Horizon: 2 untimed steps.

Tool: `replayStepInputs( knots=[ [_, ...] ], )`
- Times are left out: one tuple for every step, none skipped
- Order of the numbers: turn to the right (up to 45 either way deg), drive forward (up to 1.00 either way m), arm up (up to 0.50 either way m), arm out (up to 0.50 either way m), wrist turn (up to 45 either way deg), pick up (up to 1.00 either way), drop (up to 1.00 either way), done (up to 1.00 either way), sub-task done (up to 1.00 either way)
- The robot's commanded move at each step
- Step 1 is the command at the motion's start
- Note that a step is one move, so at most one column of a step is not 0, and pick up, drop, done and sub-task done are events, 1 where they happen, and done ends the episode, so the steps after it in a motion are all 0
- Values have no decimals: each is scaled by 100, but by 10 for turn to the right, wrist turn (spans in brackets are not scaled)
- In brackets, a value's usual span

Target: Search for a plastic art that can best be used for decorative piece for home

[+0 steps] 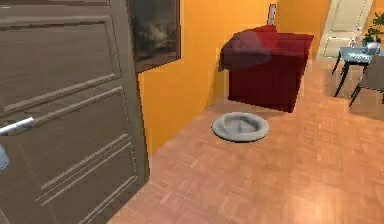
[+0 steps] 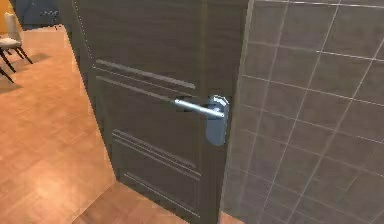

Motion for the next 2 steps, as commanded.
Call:
replayStepInputs(
  knots=[
    [330, 0, 0, 0, 0, 0, 0, 0, 0],
    [0, 100, 0, 0, 0, 0, 0, 0, 0]
  ],
)
